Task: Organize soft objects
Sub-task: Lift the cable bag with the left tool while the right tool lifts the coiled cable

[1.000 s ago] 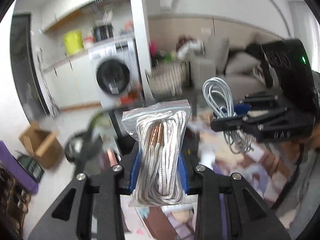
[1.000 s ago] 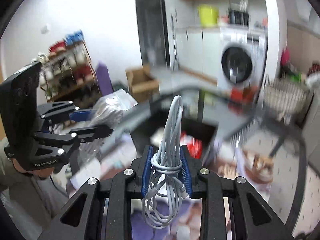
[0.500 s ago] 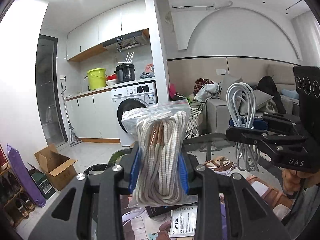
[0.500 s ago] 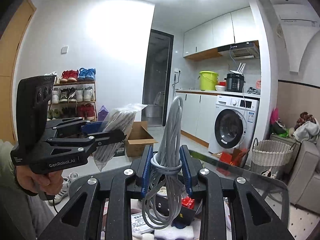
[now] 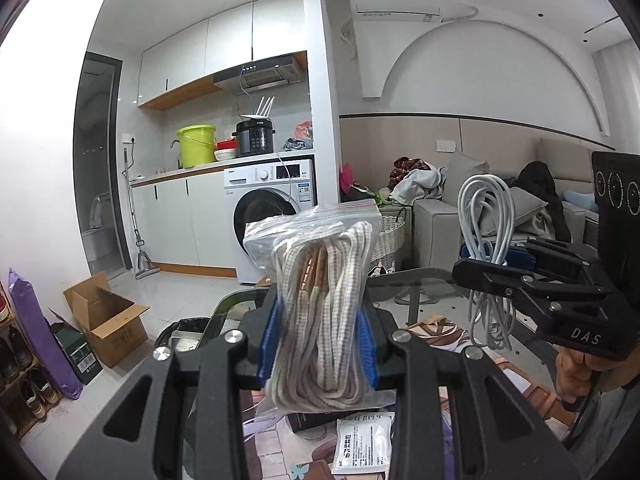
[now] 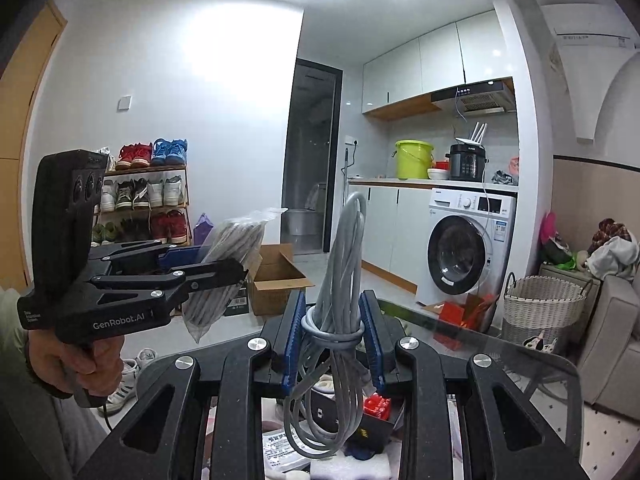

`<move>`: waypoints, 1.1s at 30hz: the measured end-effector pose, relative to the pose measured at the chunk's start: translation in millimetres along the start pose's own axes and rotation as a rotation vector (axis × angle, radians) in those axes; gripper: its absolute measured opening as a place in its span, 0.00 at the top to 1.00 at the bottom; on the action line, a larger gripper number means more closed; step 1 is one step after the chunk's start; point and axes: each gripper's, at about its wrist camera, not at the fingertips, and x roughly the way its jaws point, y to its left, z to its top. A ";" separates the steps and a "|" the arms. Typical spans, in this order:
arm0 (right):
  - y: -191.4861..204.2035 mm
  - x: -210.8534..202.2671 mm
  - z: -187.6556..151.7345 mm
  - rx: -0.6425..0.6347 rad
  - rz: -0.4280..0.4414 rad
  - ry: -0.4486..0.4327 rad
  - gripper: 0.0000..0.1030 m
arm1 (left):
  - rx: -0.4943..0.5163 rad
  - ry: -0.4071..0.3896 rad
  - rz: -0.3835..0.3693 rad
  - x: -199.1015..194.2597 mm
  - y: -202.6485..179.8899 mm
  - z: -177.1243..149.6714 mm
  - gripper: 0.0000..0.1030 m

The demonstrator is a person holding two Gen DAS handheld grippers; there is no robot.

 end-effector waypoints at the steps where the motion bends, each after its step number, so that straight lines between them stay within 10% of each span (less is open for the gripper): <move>1: -0.7 1.2 0.6 0.002 -0.001 0.000 0.73 | 0.000 -0.002 0.002 0.5 0.0 -0.1 0.69; 33: -34.9 137.7 28.2 0.087 -0.077 0.025 0.73 | -0.089 0.041 0.092 96.0 27.0 26.8 0.69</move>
